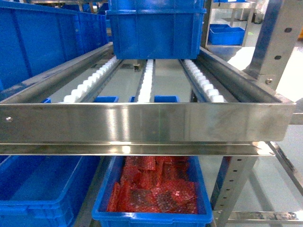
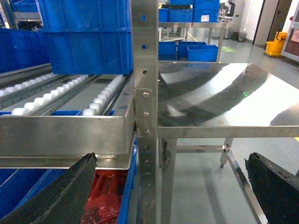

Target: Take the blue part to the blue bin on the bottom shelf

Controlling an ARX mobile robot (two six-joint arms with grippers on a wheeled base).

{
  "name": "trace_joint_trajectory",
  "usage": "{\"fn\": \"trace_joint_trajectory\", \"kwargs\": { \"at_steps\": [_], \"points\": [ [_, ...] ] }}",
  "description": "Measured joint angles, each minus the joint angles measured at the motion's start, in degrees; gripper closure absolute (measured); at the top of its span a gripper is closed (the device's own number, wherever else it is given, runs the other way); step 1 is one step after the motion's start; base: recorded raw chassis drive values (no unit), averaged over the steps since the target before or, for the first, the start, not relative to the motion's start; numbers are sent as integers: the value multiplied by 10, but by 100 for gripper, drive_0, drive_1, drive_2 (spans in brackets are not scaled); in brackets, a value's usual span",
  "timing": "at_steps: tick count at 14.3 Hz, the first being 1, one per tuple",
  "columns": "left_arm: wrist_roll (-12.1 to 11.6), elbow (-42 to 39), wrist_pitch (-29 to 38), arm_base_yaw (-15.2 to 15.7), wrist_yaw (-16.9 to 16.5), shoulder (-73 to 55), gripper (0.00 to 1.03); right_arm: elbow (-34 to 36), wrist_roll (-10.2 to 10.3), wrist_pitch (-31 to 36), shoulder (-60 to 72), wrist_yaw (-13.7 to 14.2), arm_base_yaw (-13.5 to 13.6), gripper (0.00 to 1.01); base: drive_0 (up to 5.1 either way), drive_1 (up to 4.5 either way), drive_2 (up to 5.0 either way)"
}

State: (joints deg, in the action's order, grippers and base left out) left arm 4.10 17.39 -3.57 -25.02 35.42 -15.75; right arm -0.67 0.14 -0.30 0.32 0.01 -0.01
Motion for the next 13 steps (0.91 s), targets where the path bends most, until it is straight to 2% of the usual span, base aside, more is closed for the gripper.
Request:
{"fn": "trace_joint_trajectory", "kwargs": {
  "at_steps": [13],
  "points": [
    [0, 0, 1, 0, 0, 0, 60, 0, 0, 0, 0, 0, 0, 3, -496, 240, 240]
  ]
}}
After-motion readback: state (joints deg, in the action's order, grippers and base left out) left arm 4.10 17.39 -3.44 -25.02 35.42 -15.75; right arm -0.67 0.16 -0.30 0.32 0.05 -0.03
